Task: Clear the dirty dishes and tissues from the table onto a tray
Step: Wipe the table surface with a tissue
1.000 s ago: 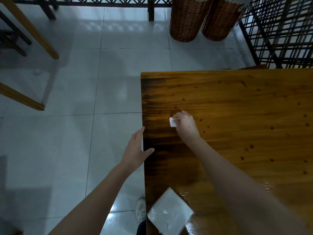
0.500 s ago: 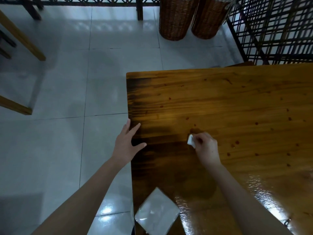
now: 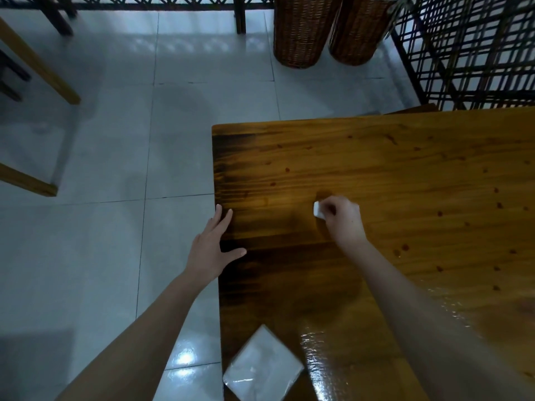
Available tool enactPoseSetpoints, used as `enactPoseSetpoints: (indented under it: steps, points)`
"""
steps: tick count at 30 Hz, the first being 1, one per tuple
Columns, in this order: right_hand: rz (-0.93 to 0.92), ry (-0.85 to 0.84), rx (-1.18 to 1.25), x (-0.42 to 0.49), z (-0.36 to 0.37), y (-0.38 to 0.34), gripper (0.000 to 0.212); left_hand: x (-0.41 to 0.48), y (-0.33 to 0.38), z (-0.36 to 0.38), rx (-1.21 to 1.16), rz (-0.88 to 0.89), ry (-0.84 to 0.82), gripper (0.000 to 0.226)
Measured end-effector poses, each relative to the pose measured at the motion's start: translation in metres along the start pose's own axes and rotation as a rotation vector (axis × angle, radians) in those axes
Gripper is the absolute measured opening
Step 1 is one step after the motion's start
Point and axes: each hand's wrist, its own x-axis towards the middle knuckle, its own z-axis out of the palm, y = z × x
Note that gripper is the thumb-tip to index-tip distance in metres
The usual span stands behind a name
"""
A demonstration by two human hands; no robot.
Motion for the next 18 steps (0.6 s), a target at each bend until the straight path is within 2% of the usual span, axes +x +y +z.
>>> enactPoseSetpoints:
  steps: [3, 8, 18]
  points:
    - [-0.082, -0.051, 0.025, -0.032, 0.004, 0.004, 0.017, 0.001, -0.003, 0.0, 0.021, -0.013, 0.008, 0.094]
    - [-0.13, 0.034, 0.097, -0.057, 0.011, 0.01, 0.017, 0.0, -0.004, 0.001, 0.004, -0.01, 0.012, 0.093]
    - [-0.14, 0.07, 0.048, 0.019, 0.021, -0.02, 0.02, 0.001, 0.003, 0.001, 0.028, -0.06, 0.028, 0.091]
